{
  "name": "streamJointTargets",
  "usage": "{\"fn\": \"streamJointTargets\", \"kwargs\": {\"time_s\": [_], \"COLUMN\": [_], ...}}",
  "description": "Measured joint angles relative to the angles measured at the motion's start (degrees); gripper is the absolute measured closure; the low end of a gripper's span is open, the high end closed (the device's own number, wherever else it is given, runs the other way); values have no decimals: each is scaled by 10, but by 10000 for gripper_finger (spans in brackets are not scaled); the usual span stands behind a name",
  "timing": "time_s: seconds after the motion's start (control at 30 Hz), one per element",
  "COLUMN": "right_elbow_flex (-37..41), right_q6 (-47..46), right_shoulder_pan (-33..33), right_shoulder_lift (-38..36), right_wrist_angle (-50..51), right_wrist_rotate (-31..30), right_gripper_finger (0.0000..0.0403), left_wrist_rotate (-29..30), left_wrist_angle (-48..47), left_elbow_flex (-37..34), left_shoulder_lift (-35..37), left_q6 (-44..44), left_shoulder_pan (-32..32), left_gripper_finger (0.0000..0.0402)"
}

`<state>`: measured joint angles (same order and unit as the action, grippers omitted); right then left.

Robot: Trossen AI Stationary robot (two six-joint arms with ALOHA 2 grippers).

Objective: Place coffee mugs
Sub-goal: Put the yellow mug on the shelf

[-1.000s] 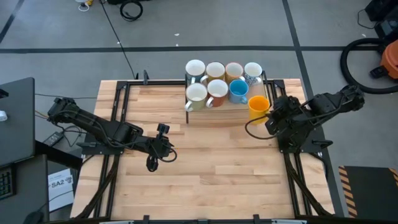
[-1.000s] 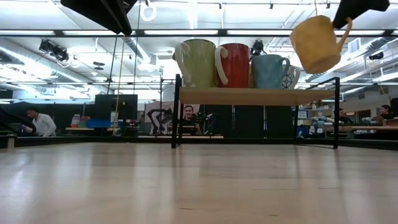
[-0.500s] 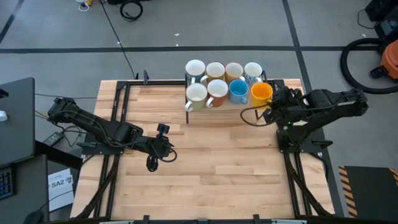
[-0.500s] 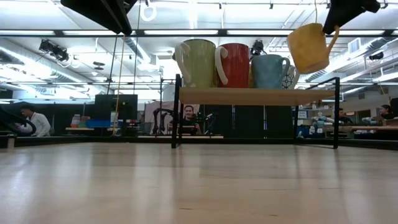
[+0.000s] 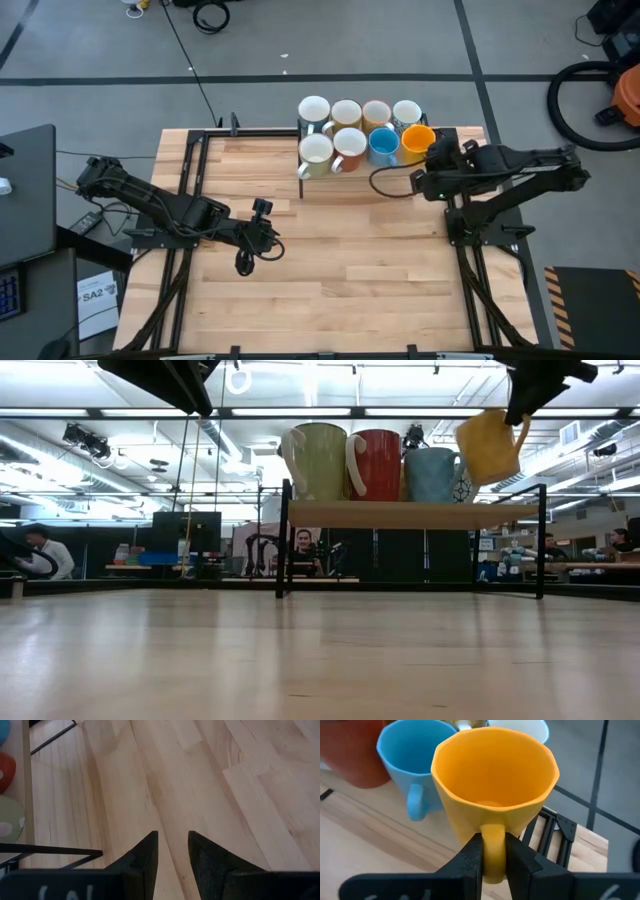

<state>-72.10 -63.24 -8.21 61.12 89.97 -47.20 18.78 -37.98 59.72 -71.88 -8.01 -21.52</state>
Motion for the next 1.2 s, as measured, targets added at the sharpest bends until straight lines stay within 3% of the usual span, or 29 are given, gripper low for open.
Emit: {"fn": "streamJointTargets", "kwargs": {"time_s": [0.53,0.87,1.2], "right_elbow_flex": [1,75,79], "right_q6": [-71,-93,-88], "right_shoulder_pan": [44,53,54], "right_shoulder_lift": [49,48,48], "right_wrist_angle": [-1,-13,-17], "right_wrist_rotate": [20,13,26], "right_gripper_finger": [338,337,331], "left_wrist_rotate": [0,0,0], "left_wrist_angle": [1,0,0], "left_elbow_flex": [0,0,0], "left_shoulder_lift": [0,0,0], "left_q6": [5,29,29], "left_shoulder_pan": [0,0,0], "left_gripper_finger": [288,288,288]}}
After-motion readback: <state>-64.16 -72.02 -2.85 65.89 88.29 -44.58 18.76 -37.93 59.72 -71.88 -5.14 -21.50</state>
